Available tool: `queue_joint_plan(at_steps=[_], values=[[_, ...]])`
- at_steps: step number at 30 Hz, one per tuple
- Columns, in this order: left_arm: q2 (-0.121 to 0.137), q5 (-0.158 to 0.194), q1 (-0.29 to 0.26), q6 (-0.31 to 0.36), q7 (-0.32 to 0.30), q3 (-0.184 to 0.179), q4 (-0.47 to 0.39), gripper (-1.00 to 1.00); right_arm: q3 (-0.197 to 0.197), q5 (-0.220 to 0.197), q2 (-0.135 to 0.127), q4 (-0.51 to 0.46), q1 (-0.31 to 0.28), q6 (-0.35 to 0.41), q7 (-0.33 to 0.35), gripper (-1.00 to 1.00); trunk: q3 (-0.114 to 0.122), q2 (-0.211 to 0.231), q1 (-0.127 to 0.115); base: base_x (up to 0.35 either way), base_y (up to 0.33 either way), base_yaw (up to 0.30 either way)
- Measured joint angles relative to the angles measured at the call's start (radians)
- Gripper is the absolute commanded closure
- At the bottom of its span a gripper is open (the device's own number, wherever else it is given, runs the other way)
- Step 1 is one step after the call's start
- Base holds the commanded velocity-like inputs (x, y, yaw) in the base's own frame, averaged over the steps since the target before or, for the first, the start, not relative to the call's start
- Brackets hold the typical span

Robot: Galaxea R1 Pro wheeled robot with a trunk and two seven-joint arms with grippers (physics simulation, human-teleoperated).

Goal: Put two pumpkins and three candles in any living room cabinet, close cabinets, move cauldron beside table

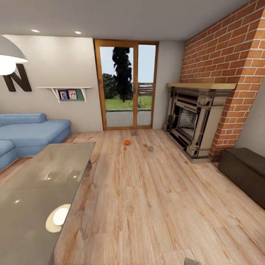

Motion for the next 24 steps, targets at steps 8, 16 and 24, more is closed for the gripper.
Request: queue_joint_plan(at_steps=[8, 16, 24], values=[[0.004, 0.004, 0.0, -0.095, -0.001, -0.007, 0.012, -1.0, 0.006, -0.001, 0.024, -0.017, 0.007, -0.127, 0.003, -1.0, 0.0, 0.0, 0.0, 0.0, 0.0, -0.059], [0.017, 0.004, 0.0, -0.119, -0.005, -0.003, 0.035, -1.0, -0.008, -0.009, 0.015, -0.012, 0.014, -0.135, -0.003, -1.0, -0.003, 0.0, 0.0, 0.0, 0.0, -0.251], [0.033, 0.009, 0.0, -0.149, 0.006, 0.014, 0.065, -1.0, -0.095, -0.016, 0.001, -0.009, 0.016, -0.134, -0.007, -1.0, -0.01, 0.0, 0.0, 0.0, 0.0, -0.254]])
